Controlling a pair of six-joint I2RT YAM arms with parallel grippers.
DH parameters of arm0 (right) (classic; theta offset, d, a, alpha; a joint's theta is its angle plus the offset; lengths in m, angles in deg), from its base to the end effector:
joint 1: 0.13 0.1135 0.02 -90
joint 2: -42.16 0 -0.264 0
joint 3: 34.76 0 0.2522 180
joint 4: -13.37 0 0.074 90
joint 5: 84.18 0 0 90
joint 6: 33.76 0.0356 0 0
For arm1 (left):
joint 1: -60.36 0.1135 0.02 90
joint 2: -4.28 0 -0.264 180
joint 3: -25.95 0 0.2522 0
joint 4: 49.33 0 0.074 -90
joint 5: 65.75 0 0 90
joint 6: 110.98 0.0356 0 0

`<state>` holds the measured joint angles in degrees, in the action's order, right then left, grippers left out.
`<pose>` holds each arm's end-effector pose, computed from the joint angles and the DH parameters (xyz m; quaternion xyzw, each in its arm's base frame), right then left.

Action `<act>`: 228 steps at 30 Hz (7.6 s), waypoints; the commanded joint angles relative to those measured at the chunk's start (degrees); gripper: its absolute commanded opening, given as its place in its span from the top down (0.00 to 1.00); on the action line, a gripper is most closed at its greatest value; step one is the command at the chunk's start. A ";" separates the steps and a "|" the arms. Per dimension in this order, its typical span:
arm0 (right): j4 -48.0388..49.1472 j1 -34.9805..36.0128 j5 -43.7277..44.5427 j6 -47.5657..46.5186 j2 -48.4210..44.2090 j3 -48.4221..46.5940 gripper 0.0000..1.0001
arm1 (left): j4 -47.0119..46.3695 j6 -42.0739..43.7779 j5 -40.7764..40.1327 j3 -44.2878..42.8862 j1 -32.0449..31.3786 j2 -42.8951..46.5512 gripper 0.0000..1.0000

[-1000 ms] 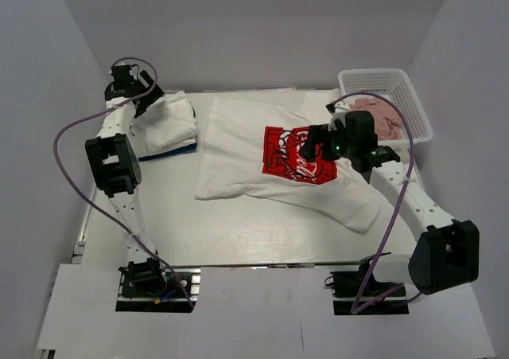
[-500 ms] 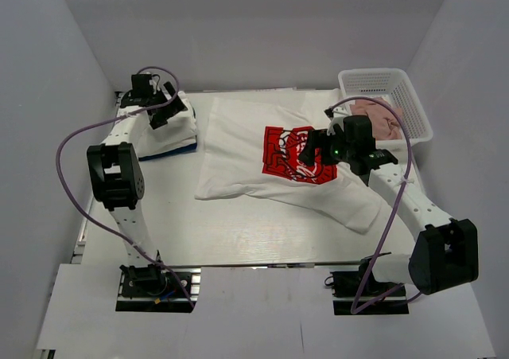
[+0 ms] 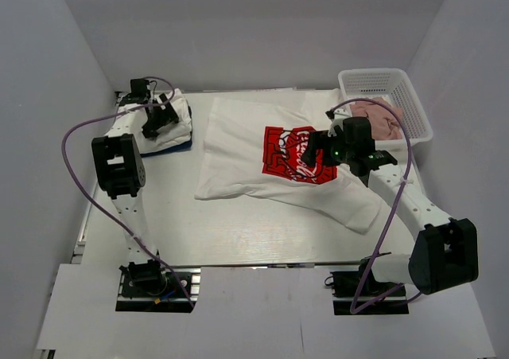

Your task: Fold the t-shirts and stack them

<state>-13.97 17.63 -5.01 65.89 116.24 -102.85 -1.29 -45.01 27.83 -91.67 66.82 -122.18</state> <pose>0.2736 0.0947 0.2812 -0.1066 0.8709 0.1926 0.4394 0.4831 0.0525 0.1953 -0.2433 0.9267 -0.0731 0.2770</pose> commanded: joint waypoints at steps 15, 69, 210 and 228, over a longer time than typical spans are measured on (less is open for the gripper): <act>-0.92 -0.01 3.71 -1.65 4.84 -6.23 0.09 | -1.59 20.60 3.36 -22.36 7.78 -15.40 0.00; -28.86 -3.70 28.14 40.51 -24.77 21.37 0.09 | -8.25 -10.15 9.35 58.14 -17.01 38.91 0.20; 4.63 -5.81 -2.62 6.43 -11.23 15.30 1.00 | -10.56 -20.17 -19.22 61.30 -13.40 62.20 1.00; -18.32 -5.37 -5.60 17.51 -18.72 24.61 0.96 | 19.05 -32.57 -25.54 61.23 -12.87 58.17 1.00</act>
<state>-28.31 11.94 -7.48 81.04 97.14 -79.33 12.02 -75.56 4.99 -29.33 53.51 -62.73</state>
